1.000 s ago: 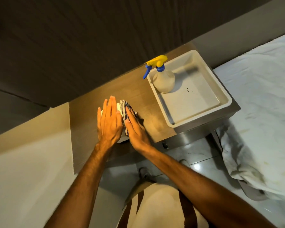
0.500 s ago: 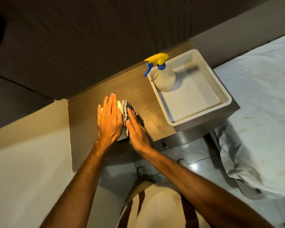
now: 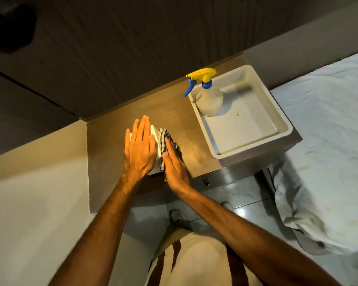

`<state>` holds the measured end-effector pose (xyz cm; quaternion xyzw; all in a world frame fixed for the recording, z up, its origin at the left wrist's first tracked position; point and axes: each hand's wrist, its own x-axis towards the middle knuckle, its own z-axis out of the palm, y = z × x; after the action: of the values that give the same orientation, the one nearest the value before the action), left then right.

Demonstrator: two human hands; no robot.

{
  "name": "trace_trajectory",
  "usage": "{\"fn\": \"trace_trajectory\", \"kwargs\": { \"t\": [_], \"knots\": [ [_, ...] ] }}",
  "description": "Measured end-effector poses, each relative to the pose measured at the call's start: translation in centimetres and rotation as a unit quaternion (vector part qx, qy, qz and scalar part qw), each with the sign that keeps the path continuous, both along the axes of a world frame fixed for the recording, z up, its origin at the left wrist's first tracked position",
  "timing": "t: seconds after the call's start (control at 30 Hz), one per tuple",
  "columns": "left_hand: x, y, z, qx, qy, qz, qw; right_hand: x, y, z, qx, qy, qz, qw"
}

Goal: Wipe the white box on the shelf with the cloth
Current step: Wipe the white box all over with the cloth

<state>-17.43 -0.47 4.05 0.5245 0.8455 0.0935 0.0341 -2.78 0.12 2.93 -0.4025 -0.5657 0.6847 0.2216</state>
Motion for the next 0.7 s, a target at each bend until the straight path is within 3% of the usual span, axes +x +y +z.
{"fn": "trace_trajectory", "kwargs": {
  "t": [0.2,0.4,0.53,0.7],
  "knots": [
    [0.1,-0.1,0.0,0.014,-0.011,-0.008,1.000,-3.8,5.1,-1.1,-0.001,0.002,-0.006,1.000],
    [-0.1,-0.1,-0.2,0.006,0.004,-0.006,1.000,-1.3,1.3,-1.7,-0.016,-0.057,-0.006,0.998],
    [0.1,-0.1,0.1,0.002,-0.005,-0.006,1.000,0.8,-0.9,1.0,-0.016,-0.005,0.009,1.000],
    [0.2,-0.3,0.2,0.002,-0.001,-0.022,1.000,-2.9,4.1,0.6,0.009,0.045,-0.001,0.999]
  ]
}}
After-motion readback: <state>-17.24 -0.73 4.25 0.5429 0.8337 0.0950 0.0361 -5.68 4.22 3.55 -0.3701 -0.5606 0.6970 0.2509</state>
